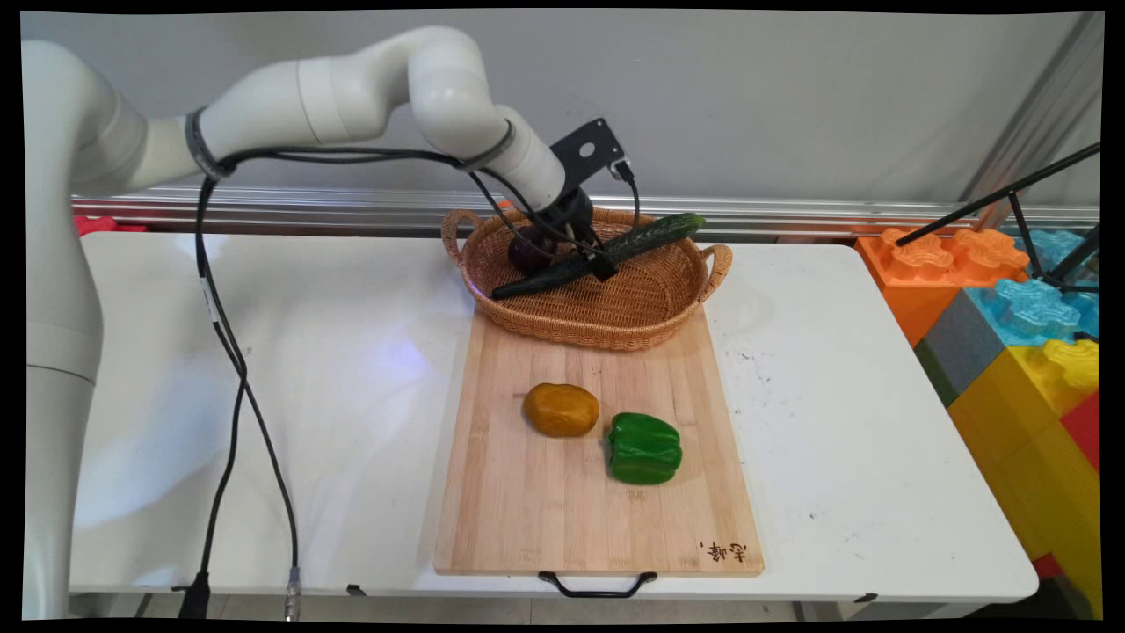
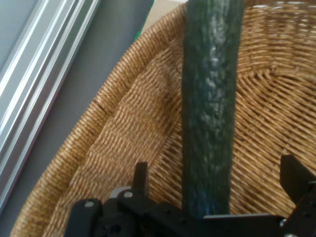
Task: Pick up the cucumber from the vegetable basket, then place the picked object on the cutting board
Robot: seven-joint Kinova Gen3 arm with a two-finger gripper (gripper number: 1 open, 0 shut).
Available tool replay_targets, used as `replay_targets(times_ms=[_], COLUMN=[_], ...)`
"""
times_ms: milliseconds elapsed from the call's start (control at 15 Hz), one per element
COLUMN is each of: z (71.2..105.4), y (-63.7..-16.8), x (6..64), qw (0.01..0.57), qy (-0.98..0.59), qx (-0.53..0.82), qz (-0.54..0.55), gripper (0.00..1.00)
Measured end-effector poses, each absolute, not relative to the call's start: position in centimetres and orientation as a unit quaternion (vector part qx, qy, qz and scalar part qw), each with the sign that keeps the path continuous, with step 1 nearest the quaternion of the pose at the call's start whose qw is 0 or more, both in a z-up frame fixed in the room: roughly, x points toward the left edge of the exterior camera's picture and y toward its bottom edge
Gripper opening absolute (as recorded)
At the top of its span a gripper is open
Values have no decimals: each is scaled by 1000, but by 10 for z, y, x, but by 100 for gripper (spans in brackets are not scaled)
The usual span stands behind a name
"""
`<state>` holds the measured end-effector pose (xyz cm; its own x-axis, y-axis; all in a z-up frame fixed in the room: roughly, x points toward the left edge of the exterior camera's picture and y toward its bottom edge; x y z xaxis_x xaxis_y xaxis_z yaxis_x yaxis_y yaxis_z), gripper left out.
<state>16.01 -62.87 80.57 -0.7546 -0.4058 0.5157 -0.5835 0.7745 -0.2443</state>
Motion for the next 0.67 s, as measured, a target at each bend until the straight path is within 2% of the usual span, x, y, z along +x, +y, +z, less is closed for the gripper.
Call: replay_targets(times_ms=[133, 200, 400, 667], z=[793, 789, 780, 787], y=[-636, -639, -644, -641], x=[158, 157, 151, 146], qw=[228, 231, 243, 254], qy=[-912, -911, -909, -907], qx=[274, 275, 273, 265], qz=[202, 202, 201, 207], gripper=[100, 0, 0, 0])
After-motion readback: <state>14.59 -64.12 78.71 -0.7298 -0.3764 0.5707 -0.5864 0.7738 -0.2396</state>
